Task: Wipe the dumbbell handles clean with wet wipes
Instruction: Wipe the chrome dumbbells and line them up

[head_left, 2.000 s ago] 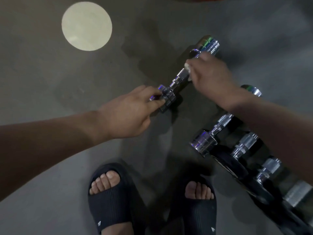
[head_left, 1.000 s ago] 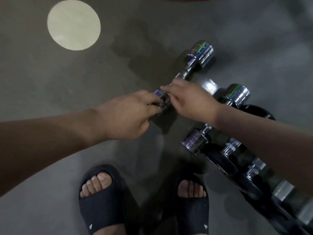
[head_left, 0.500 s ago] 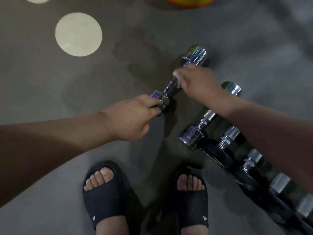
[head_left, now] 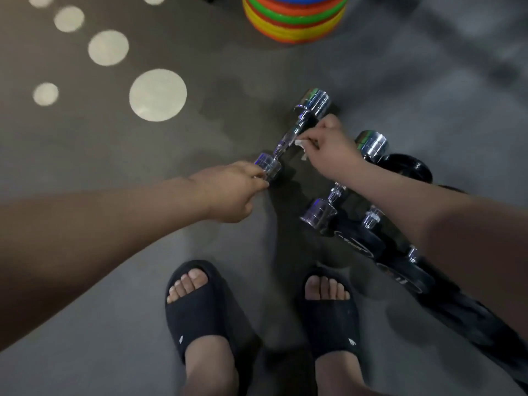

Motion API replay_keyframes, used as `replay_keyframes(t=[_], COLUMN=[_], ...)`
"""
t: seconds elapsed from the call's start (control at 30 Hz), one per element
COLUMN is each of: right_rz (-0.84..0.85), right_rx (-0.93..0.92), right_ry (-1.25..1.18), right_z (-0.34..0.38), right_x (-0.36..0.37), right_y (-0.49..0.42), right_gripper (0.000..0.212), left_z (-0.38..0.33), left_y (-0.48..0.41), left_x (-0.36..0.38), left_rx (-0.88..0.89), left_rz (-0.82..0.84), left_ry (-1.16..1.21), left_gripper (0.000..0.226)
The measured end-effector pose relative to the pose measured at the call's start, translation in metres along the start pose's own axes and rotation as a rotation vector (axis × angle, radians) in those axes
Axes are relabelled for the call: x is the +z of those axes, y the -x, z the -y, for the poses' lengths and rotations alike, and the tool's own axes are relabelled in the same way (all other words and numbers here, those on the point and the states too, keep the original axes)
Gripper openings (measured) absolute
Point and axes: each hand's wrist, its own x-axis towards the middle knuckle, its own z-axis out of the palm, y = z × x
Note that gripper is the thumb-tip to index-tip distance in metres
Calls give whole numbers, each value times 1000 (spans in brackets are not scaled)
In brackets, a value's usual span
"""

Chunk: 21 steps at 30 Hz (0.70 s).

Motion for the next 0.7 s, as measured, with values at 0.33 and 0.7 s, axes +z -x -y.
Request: replay_keyframes(t=[0.33, 0.7], right_rz=[35, 204], right_rx=[292, 115], right_ry=[-413, -502], right_z=[0, -3], right_x=[-6, -17], right_y=[12, -7], right_gripper=[24, 16], left_z=[-16, -14], left_y=[40, -46], left_x=[-24, 3], left_rx=[-176, -486], left_rz=[132, -256], left_ry=[98, 361], left_gripper=[47, 27])
